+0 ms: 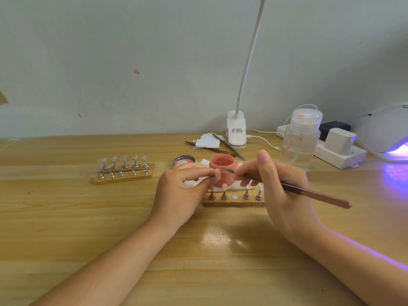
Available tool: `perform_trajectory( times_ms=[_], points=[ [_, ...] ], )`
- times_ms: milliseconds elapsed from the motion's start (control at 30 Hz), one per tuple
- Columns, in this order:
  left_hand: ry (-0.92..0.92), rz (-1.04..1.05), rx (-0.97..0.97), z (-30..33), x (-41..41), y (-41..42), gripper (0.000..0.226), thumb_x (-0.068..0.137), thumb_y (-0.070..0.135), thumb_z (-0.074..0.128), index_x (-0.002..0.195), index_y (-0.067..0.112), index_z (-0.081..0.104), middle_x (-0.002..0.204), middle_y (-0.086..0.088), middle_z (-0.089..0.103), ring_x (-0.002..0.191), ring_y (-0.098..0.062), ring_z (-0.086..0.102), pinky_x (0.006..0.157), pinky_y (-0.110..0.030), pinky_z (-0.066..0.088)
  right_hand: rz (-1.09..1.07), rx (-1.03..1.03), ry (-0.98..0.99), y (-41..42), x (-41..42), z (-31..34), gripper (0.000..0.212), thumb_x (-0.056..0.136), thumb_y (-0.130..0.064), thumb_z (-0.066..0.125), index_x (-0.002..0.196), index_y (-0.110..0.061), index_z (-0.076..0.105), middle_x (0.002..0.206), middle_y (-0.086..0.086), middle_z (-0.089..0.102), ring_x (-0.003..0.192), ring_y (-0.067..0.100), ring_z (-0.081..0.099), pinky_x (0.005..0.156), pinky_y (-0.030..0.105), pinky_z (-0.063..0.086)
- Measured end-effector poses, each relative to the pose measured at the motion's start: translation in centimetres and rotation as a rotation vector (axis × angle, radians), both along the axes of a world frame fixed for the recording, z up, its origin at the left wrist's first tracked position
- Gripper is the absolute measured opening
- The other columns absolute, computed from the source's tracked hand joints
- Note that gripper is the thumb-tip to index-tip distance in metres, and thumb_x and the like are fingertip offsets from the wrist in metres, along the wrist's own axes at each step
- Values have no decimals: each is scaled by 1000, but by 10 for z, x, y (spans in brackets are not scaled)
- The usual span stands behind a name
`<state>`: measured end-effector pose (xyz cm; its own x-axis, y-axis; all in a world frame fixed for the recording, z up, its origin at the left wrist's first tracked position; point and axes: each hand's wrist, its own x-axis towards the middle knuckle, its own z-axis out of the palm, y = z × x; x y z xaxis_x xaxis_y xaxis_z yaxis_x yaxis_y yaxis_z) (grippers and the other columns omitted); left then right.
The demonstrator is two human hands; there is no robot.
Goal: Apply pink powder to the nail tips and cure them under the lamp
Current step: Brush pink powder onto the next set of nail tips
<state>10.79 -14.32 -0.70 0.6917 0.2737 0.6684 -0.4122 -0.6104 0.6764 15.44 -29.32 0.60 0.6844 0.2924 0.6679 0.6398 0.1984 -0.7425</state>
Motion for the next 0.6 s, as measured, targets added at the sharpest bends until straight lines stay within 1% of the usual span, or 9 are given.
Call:
perform_trajectory(
  times_ms=[67,167,233,300,333,400,467,533,600],
  points=[
    [3,4,6,-1,1,1,27,70,2,73,82,27,69,75,24,64,81,12,57,74,-1,37,15,-16,22,1,1,0,39,92,-26,41,67,-16,69,63,-5,70,57,5,63,58,14,46],
    [4,-3,-9,0,0,0,25,70,9,73,75,33,68,67,30,63,80,13,57,74,-2,37,41,-9,111,-1,0,-1,46,90,-32,42,57,-12,67,54,-2,66,48,9,59,51,18,47],
    [9,-6,-12,0,0,0,26,71,11,72,74,36,67,66,32,63,81,12,58,73,-2,38,15,10,58,-1,-1,-1,44,92,-31,42,60,-14,67,58,-3,67,52,7,60,52,17,46],
    [11,-9,-11,0,0,1,26,72,8,72,76,34,69,67,29,64,79,10,58,73,-3,38,-2,4,19,0,-1,-1,40,93,-26,40,66,-18,68,65,-4,70,59,2,63,55,13,45],
    [13,-13,-12,0,0,1,23,72,9,72,77,31,70,68,26,65,78,9,58,73,-3,38,4,-4,29,1,-1,-1,40,92,-26,40,66,-17,69,65,-4,70,59,2,63,56,13,45],
    [11,-27,-27,1,0,0,13,71,15,72,78,26,71,73,22,65,77,9,58,73,-3,37,29,-13,92,1,-2,-1,44,90,-29,39,60,-15,68,57,1,68,51,7,60,52,15,45],
    [6,-32,-39,1,-1,-1,12,71,18,70,78,27,70,74,21,65,78,11,58,74,-2,37,20,5,94,0,-2,-2,46,90,-30,38,57,-15,67,54,0,66,47,9,59,50,18,47],
    [16,-29,-23,0,-1,0,15,72,12,71,78,26,70,74,21,65,79,12,58,74,-2,37,-13,13,27,0,-2,-2,43,92,-27,37,63,-19,67,60,-7,68,53,5,61,53,16,46],
    [28,-19,-14,0,0,1,20,73,5,72,79,24,71,75,19,66,79,11,58,74,-2,37,-14,-18,5,1,-1,-2,40,92,-27,38,68,-17,69,65,-6,70,57,4,62,56,12,44]
  ],
)
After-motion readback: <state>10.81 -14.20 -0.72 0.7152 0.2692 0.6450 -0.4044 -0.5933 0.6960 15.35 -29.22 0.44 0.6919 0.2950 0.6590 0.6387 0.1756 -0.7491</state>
